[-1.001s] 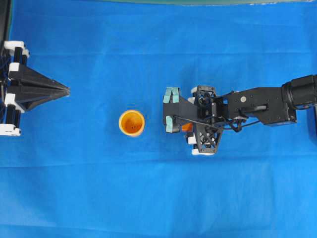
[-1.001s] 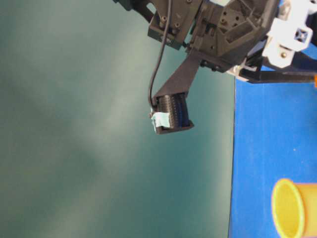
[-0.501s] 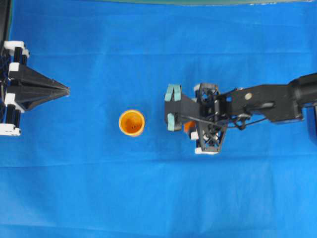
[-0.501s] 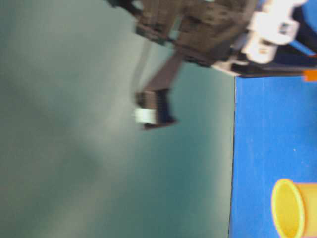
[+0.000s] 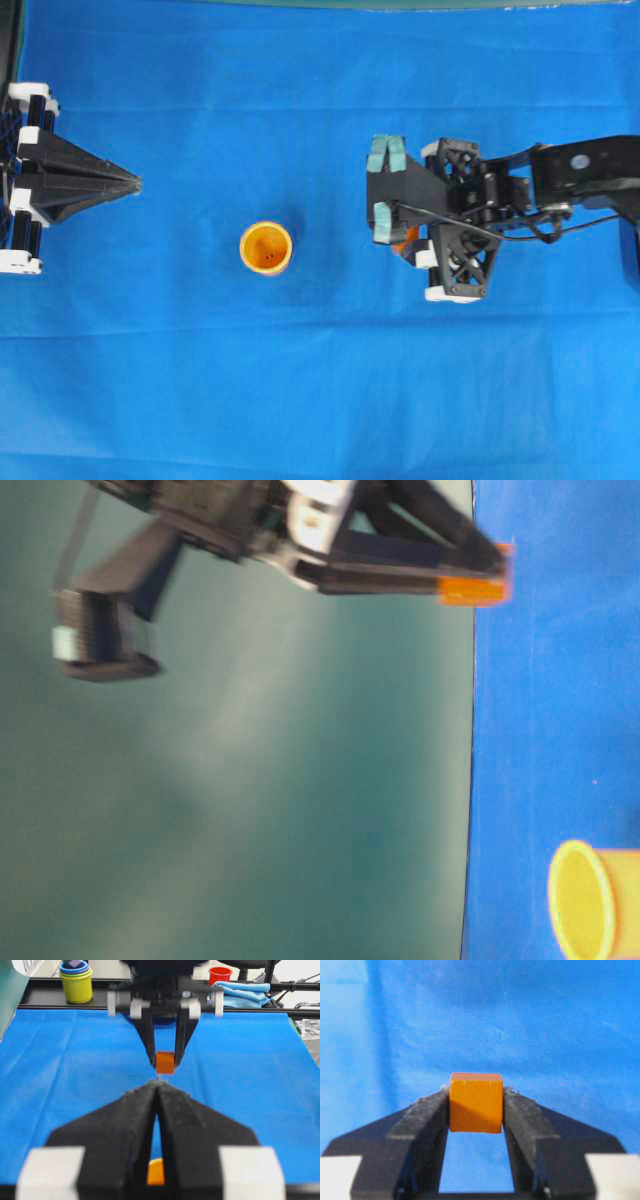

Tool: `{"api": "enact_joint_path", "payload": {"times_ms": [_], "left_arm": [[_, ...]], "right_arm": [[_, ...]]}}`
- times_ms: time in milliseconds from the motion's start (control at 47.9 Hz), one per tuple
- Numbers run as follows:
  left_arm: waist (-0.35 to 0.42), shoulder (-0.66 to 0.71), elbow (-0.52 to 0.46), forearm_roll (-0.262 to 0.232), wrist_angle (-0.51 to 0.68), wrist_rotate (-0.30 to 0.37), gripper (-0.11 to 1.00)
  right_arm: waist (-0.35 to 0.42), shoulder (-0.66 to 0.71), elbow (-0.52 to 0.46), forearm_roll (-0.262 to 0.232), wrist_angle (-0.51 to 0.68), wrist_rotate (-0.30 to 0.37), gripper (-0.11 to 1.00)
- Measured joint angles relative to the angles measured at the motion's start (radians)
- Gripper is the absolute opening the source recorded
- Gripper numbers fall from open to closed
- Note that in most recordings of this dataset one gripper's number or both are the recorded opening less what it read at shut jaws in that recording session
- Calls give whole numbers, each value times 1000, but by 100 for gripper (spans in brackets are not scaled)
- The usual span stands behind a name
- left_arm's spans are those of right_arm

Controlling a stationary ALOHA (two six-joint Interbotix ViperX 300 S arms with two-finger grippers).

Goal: Move the block forward with right arm.
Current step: 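Lift the held orange cube and carry it toward the front edge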

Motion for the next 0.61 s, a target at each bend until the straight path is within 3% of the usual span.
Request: {"api": "enact_joint_path", "payload": {"times_ms": [355, 605], "left_arm": [[-2, 0, 0, -2, 0, 0, 0], [0, 0, 2, 0, 0, 0, 0]], "right_arm": [[41, -84, -106, 2, 107, 3, 41], [118, -86, -152, 2, 140, 11, 41]]}}
